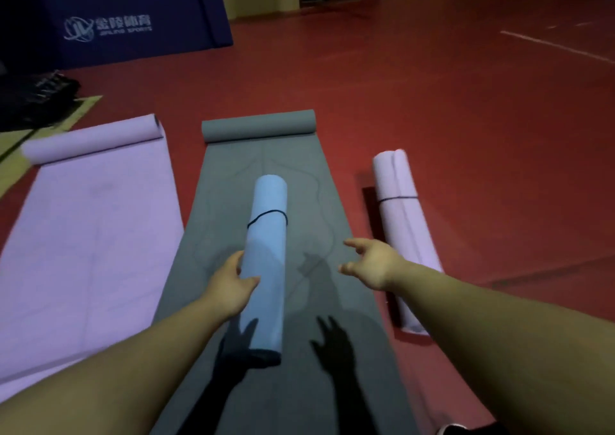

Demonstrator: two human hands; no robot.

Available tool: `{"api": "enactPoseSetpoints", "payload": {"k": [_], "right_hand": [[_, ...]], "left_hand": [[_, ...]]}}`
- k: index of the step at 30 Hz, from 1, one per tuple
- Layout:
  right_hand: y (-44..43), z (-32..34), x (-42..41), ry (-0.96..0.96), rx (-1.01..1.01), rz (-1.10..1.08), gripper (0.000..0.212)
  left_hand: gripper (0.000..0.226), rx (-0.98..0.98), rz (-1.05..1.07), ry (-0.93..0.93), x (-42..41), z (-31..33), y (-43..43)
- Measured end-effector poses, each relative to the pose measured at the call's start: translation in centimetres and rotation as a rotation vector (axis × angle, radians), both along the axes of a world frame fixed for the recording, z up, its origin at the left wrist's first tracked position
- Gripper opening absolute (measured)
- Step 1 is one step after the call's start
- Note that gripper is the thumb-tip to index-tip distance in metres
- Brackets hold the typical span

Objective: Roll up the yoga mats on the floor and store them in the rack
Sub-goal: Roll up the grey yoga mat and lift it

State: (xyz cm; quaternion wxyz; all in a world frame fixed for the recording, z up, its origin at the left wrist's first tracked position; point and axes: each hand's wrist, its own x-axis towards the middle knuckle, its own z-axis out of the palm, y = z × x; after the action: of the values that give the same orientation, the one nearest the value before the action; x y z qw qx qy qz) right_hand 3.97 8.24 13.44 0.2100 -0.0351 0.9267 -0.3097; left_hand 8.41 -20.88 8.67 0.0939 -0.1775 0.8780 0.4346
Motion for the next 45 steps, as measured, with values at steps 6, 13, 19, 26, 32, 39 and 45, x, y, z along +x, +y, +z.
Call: {"api": "enactPoseSetpoints", "payload": {"k": [6,13,19,26,32,39,45], "right_hand": [[-7.8,-7.8,-0.4,-0.277,-0.152,-0.025,0.076],[-14.9,-17.4,-1.3,-0.351,-0.397,-0.156,0.067],[-14.6,-21.1,-1.5,-0.493,-0.604,-0.331,0.051],[-5.2,-17.0,-4.3,-0.33,-0.495,-0.386,0.055],[6.0,-13.0,-5.1,-0.162,-0.391,-0.514,0.057],[12.4,-9.0,-5.6,0.093,0.077,-0.512,0.063],[2.3,-11.7,-1.3,-0.067,0.115,0.09,0.054]], "left_hand": [[0.072,0.074,0.082,-0.117,-1.4,-6.3,-4.2],[0.074,0.315,0.174,-0.216,-2.5,-13.9,-6.9],[0.078,0.534,0.074,-0.254,-3.5,-16.5,-3.8],[0.087,0.6,0.045,-0.135,-4.7,-16.0,7.0],[0.075,0.625,-0.098,-0.094,-7.9,-12.5,18.6],[0.073,0.22,-0.39,-0.198,-8.7,-8.5,18.6],[0.066,-0.208,-0.6,-0.285,-4.2,-4.2,6.2]]}}
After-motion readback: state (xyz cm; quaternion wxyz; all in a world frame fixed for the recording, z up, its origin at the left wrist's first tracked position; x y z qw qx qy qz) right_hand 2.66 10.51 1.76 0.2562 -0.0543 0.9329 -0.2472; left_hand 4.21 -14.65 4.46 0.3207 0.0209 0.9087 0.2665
